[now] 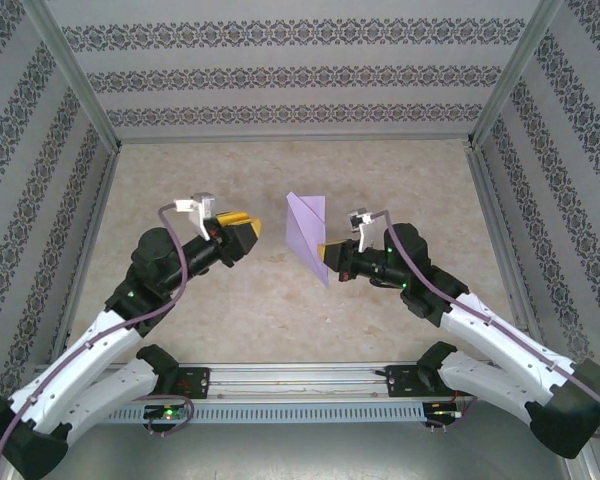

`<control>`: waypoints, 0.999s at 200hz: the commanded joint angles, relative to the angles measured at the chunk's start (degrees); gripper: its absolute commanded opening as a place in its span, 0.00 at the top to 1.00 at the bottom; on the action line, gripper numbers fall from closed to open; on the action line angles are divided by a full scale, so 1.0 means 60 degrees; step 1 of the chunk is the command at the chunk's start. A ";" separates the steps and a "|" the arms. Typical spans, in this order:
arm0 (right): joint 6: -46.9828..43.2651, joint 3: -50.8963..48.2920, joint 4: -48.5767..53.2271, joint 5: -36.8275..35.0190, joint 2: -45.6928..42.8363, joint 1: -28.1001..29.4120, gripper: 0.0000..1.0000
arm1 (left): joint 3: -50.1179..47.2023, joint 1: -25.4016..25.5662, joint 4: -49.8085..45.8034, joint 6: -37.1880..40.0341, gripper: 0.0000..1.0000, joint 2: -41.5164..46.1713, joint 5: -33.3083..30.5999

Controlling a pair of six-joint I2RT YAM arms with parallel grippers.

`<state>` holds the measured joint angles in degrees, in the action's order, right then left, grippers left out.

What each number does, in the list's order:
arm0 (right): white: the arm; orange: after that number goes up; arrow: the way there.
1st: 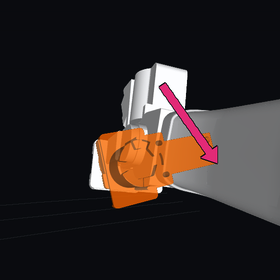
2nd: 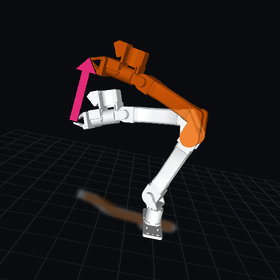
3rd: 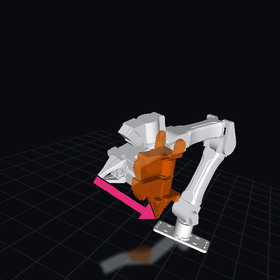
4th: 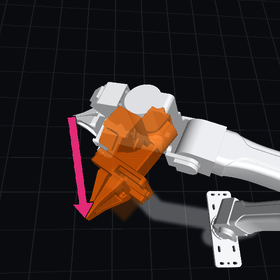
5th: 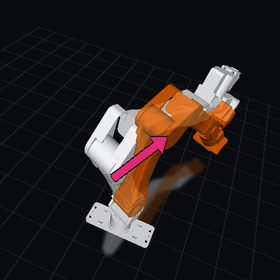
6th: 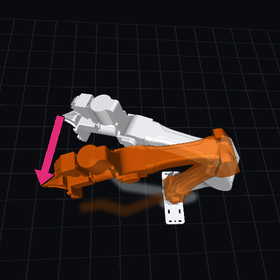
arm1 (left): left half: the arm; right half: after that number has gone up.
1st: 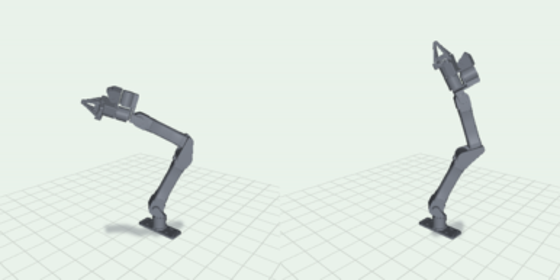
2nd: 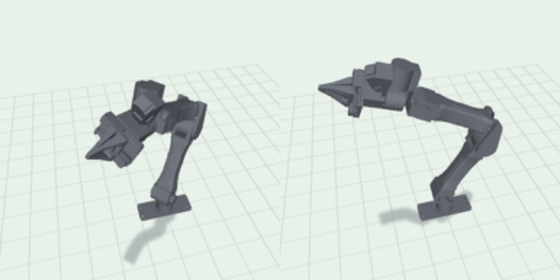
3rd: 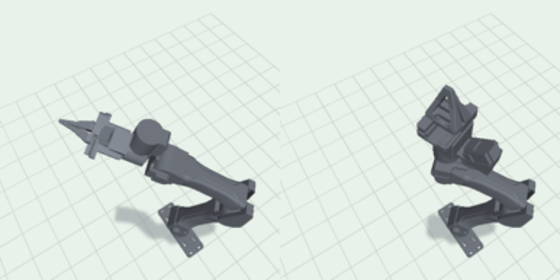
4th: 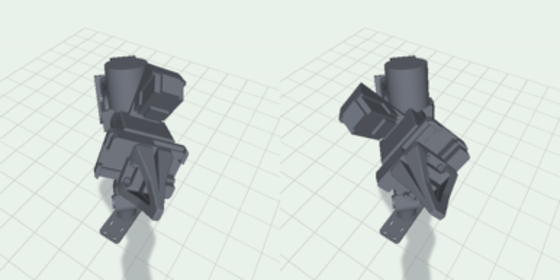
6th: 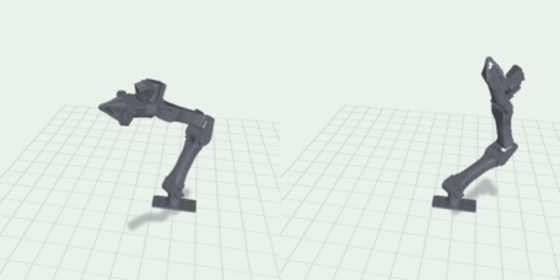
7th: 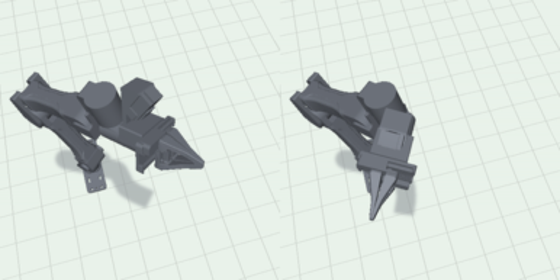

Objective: Fold a paper plane with a square sheet of paper (fold left side to right side)
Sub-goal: Turn over the paper at the center of the table.

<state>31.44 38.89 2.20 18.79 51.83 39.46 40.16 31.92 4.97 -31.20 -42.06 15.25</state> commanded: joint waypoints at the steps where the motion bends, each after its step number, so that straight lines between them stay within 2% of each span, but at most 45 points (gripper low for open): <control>1: -0.1295 0.0869 0.2099 -0.2844 0.0261 0.0724 1.00 | -0.0173 0.0041 -0.1436 0.0747 0.46 0.0735 -0.1641; 29: -0.1792 0.1921 0.3735 -0.6088 0.1300 0.1977 1.00 | -0.0205 0.0026 -0.2308 0.0969 0.41 0.1536 -0.2812; 48: -0.1836 0.2798 0.4920 -0.8049 0.2606 0.2646 1.00 | -0.0223 0.0027 -0.2810 0.1018 0.39 0.1974 -0.3522; 69: -0.1616 0.3883 0.6236 -0.9754 0.4321 0.3204 1.00 | -0.0280 0.0037 -0.3148 0.1013 0.39 0.2400 -0.4095; 90: -0.1244 0.5031 0.7453 -1.0910 0.6154 0.3610 1.00 | -0.0362 0.0026 -0.3344 0.0983 0.38 0.2664 -0.4421; 127: -0.0562 0.6785 0.9051 -1.1845 0.9026 0.3962 1.00 | -0.0301 0.0026 -0.3601 0.1010 0.38 0.2687 -0.4525; 172: -0.0561 0.7551 0.9142 -1.1371 1.0873 0.3996 1.00 | -0.0275 0.0026 -0.3700 0.1011 0.38 0.2689 -0.4562; 200: -0.0684 0.7813 0.9141 -1.0783 1.1459 0.4006 0.92 | -0.0322 0.0032 -0.3656 0.0948 0.38 0.2660 -0.4562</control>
<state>27.05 83.35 54.46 -47.09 118.76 62.89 38.70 31.88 -16.05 -26.89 -26.30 -11.16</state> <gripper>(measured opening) 0.057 0.618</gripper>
